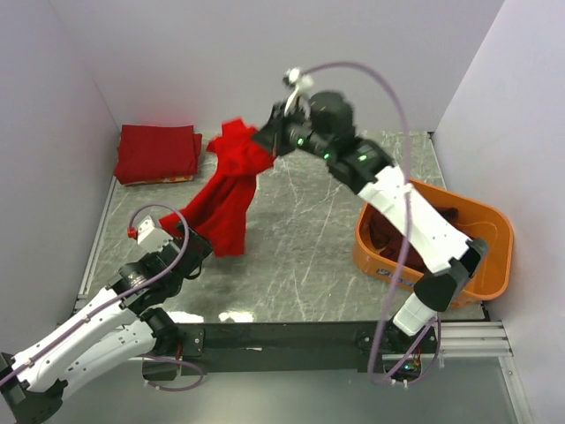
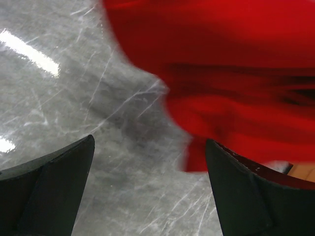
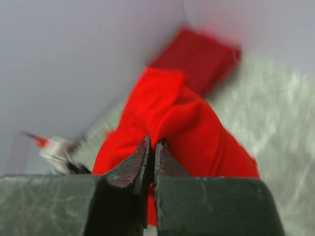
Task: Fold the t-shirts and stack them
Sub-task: Move the tshirt to the center of the board, then flatten the tshirt out
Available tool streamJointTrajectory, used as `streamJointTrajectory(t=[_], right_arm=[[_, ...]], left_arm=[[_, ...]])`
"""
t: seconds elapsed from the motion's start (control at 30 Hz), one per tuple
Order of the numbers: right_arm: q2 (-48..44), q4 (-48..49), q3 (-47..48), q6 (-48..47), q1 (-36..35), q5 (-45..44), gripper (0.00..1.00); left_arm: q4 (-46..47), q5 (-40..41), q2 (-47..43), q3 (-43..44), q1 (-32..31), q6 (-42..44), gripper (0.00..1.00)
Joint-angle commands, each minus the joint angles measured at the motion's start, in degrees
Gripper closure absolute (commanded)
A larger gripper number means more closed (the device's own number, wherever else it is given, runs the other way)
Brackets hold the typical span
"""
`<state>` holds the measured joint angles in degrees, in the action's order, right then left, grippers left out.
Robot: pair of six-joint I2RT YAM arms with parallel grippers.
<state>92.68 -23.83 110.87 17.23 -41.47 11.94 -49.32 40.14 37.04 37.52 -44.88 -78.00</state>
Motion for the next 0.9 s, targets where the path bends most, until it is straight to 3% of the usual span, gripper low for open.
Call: streamJointTrajectory(t=[0.0, 0.07, 0.13, 0.17, 0.27, 0.33, 0.43, 0.63, 0.7, 0.87], right_arm=[[-1.37, 6.16, -11.08, 3.41, 1.48, -2.71, 0.95], [-0.84, 6.70, -21.01, 4.99, 3.06, -4.38, 0.92], [0.12, 6.61, -28.38, 7.37, 6.48, -6.22, 0.79], [1.26, 5.91, -30.08, 7.98, 7.71, -7.28, 0.59], [2.85, 2.76, -32.91, 8.78, 10.44, -12.19, 0.37], [2.50, 1.17, -33.52, 7.82, 10.45, -17.45, 0.34], [-1.35, 2.91, -36.32, 5.97, 10.45, -17.83, 0.32], [-6.72, 6.25, -42.91, 0.88, 9.22, -12.13, 0.28], [-7.16, 7.57, -44.85, -1.31, 7.12, -10.01, 0.21], [-4.10, 9.77, -44.17, -1.85, 2.98, -8.79, 0.20]], left_arm=[[-5.44, -0.68, -0.83, 2.12, -0.20, -4.79, 0.00], [-4.47, -1.55, -0.83, 1.60, -0.20, -4.45, 0.01], [-3.33, -1.99, -0.21, 1.16, -0.20, -4.53, 0.01], [-3.15, -2.43, 0.05, 1.07, -0.20, -4.79, 0.00], [-2.10, -3.31, 1.63, 0.37, -0.20, -6.11, 0.00], [-0.70, -3.84, 3.39, -0.42, -0.20, -6.99, 0.01], [2.72, -5.77, 6.64, -1.30, -0.12, -6.12, 0.01], [8.43, -9.28, 15.51, -1.48, 0.15, -5.06, 0.01], [11.85, -11.47, 18.23, -2.36, 0.41, -4.45, 0.01], [20.02, -15.26, 22.11, -5.08, 1.46, -1.90, 0.00]])
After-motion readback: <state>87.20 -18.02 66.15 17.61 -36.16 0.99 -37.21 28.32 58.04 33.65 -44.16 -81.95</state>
